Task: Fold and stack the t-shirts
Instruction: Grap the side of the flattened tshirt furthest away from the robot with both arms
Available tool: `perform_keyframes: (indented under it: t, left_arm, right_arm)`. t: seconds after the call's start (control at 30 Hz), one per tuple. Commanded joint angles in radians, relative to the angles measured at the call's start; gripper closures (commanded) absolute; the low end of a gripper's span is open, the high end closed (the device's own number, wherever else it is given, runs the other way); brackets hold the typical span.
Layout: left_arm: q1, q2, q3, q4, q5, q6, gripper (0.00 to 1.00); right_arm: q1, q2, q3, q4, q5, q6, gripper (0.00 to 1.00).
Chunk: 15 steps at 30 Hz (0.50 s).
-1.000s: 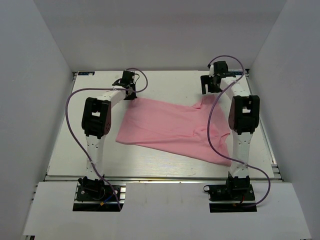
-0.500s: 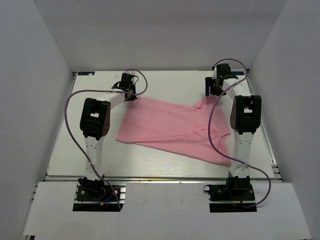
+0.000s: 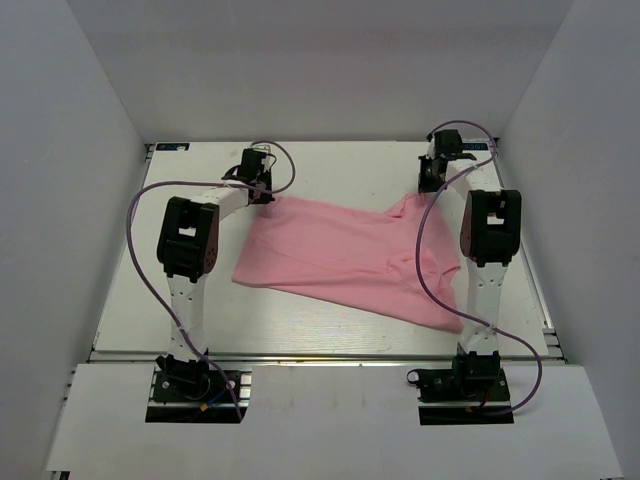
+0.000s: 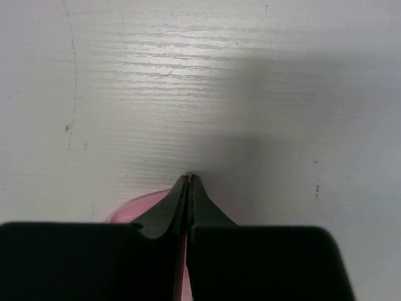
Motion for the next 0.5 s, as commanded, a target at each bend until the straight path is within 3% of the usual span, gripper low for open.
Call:
perform_keyframes:
  t: [0.0, 0.13, 0.3, 0.47]
  left_arm:
    - [-0.002, -0.105, -0.014, -0.033, 0.022, 0.009, 1.0]
    - [-0.002, -0.145, -0.024, -0.033, 0.012, 0.01, 1.0]
    - [-0.002, -0.223, -0.124, -0.001, 0.012, -0.001, 1.0]
    - [-0.002, -0.315, -0.214, 0.021, 0.021, -0.024, 1.0]
  right_arm:
    - [0.001, -0.065, -0.026, 0.029, -0.038, 0.005, 1.0]
    - [0.003, -0.219, -0.159, 0.117, -0.051, -0.006, 1.0]
    - [0.006, -0.467, -0.452, 0.221, -0.051, -0.003, 1.0]
    - [0.007, -0.701, -0.669, 0.21, -0.08, -0.015, 1.0]
